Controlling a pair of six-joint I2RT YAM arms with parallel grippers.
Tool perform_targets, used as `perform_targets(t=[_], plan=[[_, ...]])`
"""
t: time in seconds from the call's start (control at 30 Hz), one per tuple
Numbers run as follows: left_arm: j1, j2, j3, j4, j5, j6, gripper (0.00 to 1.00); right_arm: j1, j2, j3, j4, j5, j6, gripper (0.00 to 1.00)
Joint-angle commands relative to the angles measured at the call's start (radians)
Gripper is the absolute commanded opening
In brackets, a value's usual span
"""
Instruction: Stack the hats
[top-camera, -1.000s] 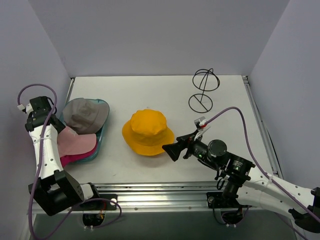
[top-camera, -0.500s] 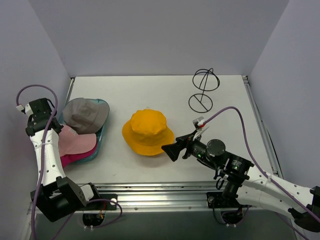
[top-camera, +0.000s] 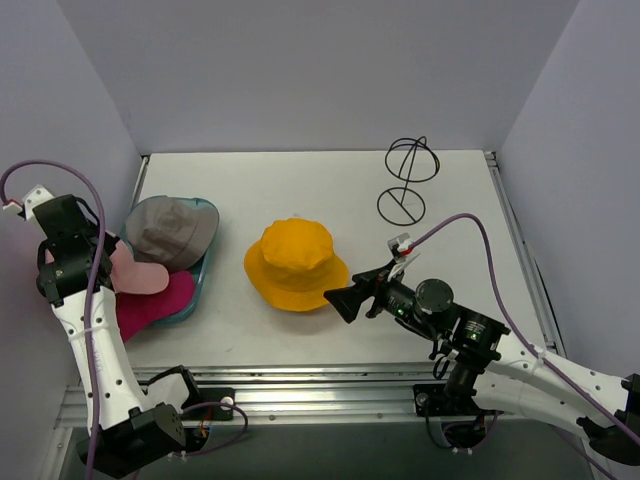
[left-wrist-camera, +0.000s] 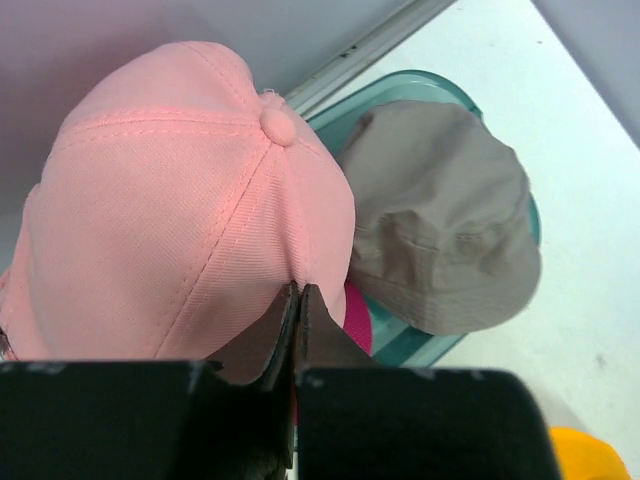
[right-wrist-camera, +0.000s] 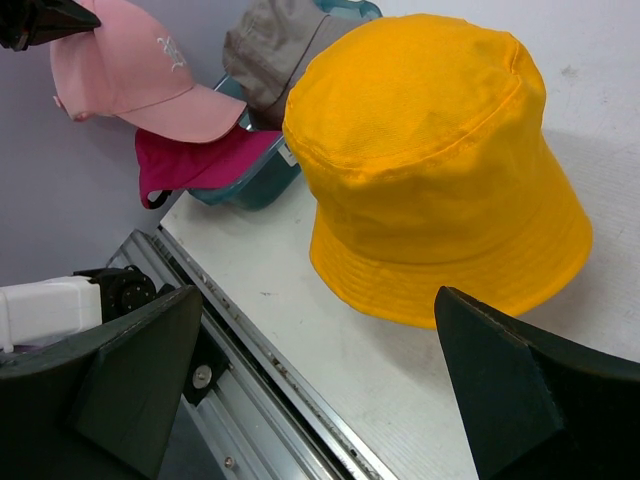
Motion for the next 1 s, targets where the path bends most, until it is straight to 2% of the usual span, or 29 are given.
perform_targets(t=[0.0,0.1,0.27,0.37,0.47,0.5,0.57,0.73,0.87,0.97], plan=[[-0.011,-0.033,0.071,0.035,0.124,-0.053,0.02,0.006,-0.012,0.005,0.031,0.012,-0.003,0.98],[-0.015,-0.033,0.107,0.036,0.181,-0.073,0.02,0.006,-0.013,0.014,0.028,0.012,-0.002,0.98],[-0.029,-0.043,0.111,0.105,0.387,-0.108,0.02,0.006,-0.015,0.071,0.020,0.014,0.011,0.98],[-0.070,-0.040,0.124,0.130,0.407,-0.108,0.02,0.006,0.020,0.132,-0.015,0.012,-0.002,0.98],[-0.110,-0.040,0.111,0.187,0.428,-0.102,0.02,0.006,0.102,0.240,-0.040,0.015,-0.040,0.98],[-0.115,-0.027,0.112,0.209,0.485,-0.103,0.02,0.006,0.131,0.302,-0.052,0.017,-0.054,0.98],[-0.145,-0.013,0.117,0.231,0.560,-0.102,0.02,0.006,0.220,0.370,-0.069,0.038,-0.133,0.98],[-0.259,-0.019,0.120,0.268,0.597,-0.071,0.02,-0.001,0.390,0.557,-0.070,0.119,-0.305,0.97],[-0.271,-0.019,0.132,0.260,0.640,-0.045,0.02,-0.008,0.516,0.662,-0.012,-0.012,-0.439,0.96],[-0.274,-0.054,0.088,0.286,0.674,-0.056,0.02,-0.025,0.640,0.806,-0.078,-0.132,-0.515,0.93]])
